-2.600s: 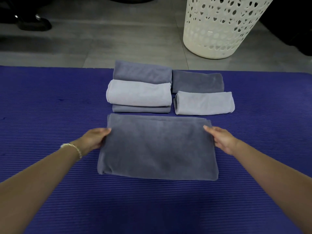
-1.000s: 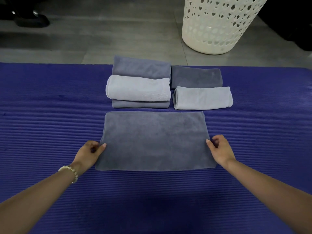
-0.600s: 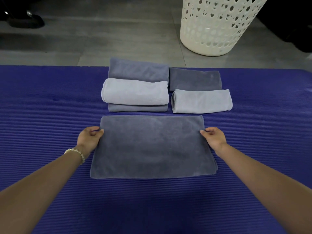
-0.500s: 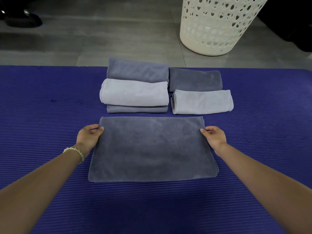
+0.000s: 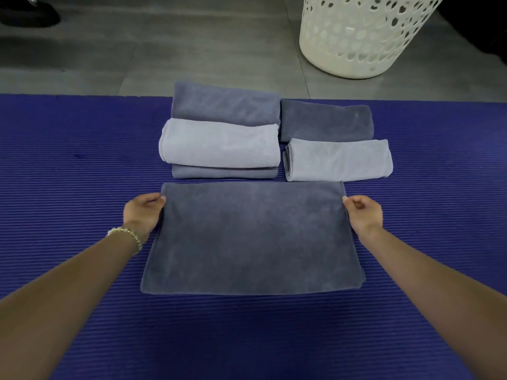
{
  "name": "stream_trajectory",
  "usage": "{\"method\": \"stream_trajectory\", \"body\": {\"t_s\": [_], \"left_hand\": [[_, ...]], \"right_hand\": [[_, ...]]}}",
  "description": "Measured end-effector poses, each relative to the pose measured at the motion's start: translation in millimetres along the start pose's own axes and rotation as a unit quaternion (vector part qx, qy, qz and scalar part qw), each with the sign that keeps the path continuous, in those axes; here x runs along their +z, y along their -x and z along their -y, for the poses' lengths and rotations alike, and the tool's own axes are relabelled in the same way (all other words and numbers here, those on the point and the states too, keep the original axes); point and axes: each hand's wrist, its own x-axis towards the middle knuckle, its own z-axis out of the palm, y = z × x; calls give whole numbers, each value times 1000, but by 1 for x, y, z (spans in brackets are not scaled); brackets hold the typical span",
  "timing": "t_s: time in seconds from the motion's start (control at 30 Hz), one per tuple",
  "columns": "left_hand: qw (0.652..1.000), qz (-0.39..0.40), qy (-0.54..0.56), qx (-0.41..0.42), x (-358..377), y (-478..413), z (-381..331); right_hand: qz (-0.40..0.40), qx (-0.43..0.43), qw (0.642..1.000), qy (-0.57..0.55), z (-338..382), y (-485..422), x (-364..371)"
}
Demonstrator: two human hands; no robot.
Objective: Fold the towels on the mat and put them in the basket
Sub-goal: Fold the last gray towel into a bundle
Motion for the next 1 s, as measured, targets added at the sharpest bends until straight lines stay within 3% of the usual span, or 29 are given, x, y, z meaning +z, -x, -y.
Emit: {"method": "stream_trajectory", "body": {"t_s": [0.33, 0.7, 1.0], "left_hand": [[987, 81, -132, 46, -27, 50, 35], [970, 186, -153, 25, -54, 91, 59], [973, 151, -174, 14, -65, 87, 66]], "right_hand": [[120, 22, 992, 18, -28, 54, -30], [257, 65, 963, 38, -58, 109, -71], [240, 25, 963, 118, -60, 102, -80]]}}
